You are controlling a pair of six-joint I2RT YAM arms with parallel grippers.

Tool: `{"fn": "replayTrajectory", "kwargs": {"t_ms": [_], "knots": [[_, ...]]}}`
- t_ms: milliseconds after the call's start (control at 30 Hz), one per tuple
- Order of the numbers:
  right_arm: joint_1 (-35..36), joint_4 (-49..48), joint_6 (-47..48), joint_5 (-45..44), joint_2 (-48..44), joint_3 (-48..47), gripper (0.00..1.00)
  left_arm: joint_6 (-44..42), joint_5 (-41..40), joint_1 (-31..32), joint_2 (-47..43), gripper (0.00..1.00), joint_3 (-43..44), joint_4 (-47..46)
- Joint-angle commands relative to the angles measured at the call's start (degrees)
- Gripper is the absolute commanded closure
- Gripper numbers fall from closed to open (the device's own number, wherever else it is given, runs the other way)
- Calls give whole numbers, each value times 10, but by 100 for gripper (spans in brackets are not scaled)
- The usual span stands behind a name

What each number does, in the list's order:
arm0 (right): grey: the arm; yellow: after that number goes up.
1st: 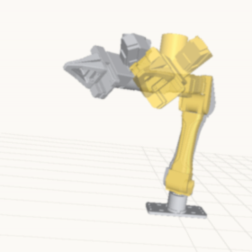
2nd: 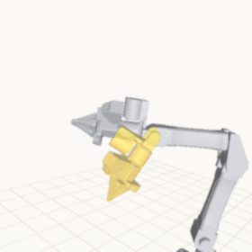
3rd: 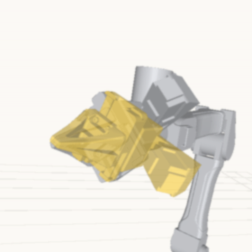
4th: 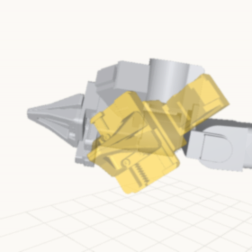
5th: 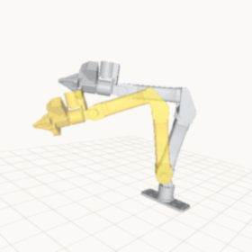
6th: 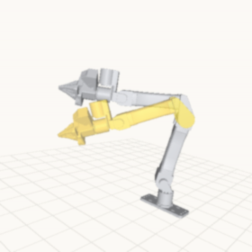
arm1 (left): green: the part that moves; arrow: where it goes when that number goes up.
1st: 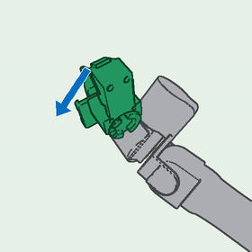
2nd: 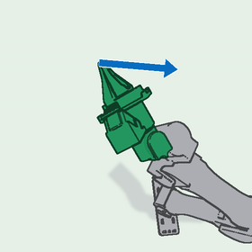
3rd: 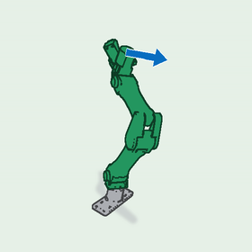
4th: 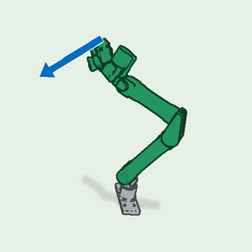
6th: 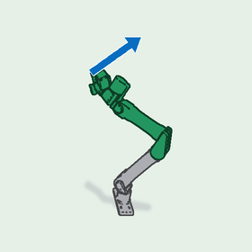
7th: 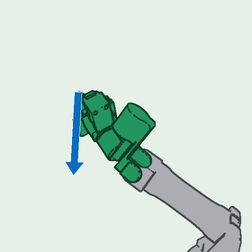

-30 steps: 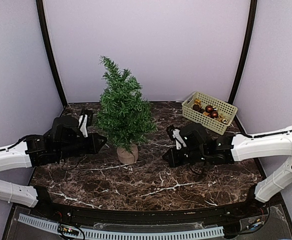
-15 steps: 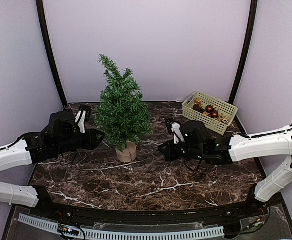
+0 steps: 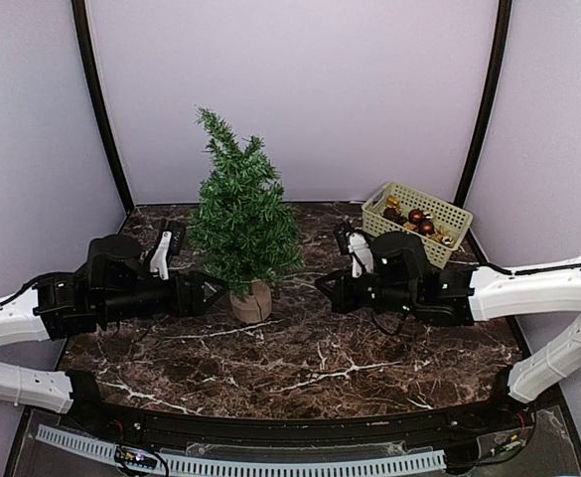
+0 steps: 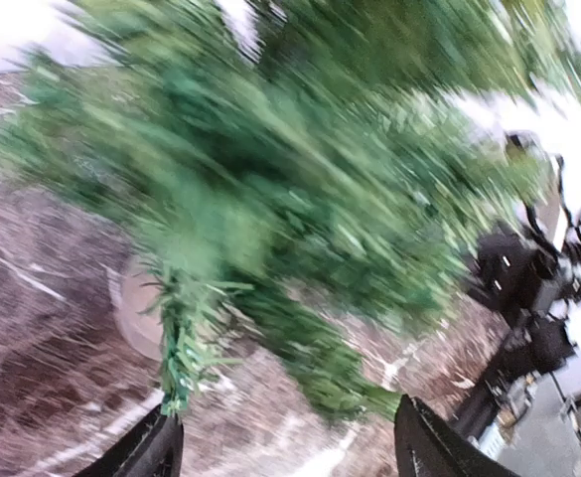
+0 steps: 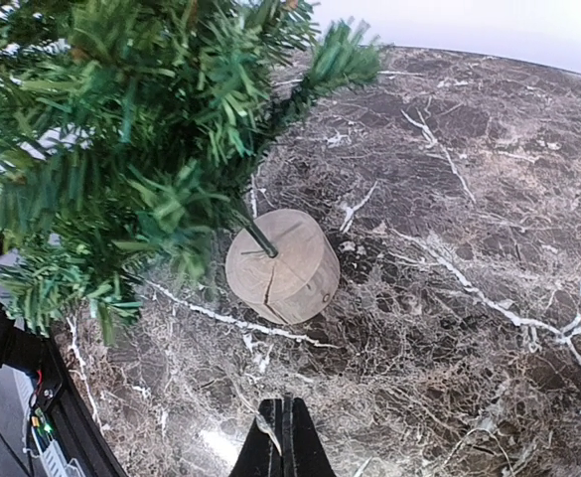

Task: Decorate the small christmas tree
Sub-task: Wrap the side of the string light in the gap of the branches.

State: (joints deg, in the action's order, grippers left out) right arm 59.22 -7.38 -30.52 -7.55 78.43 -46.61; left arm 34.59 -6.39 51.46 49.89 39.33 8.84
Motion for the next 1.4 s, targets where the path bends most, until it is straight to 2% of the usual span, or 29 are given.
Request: {"fn": "replayTrajectory", "kwargs": {"t_ms": [0, 167, 300, 367, 467, 600, 833, 1067, 1367], "knots": [[8, -9, 15, -5, -20, 0, 100, 68, -20, 57, 22, 22, -7, -37], [21, 7, 31, -6, -19, -18, 100, 90, -24, 76, 69, 16, -2, -79], [37, 33, 47, -23, -20, -41, 100, 99, -42, 77, 90, 18, 5, -71], [42, 46, 52, -35, -23, -52, 100, 104, -54, 77, 92, 28, 5, -66], [44, 64, 54, -52, -27, -67, 100, 108, -63, 77, 91, 50, 0, -68], [44, 89, 59, -80, -19, -82, 100, 111, -65, 77, 88, 69, -8, -69], [44, 123, 85, -93, 14, -133, 100, 112, -64, 77, 86, 92, -18, -69], [43, 168, 128, -106, 43, -188, 100, 114, -67, 77, 82, 100, -25, -67], [30, 207, 179, -126, 66, -234, 100, 114, -74, 77, 72, 100, -31, -58]]}}
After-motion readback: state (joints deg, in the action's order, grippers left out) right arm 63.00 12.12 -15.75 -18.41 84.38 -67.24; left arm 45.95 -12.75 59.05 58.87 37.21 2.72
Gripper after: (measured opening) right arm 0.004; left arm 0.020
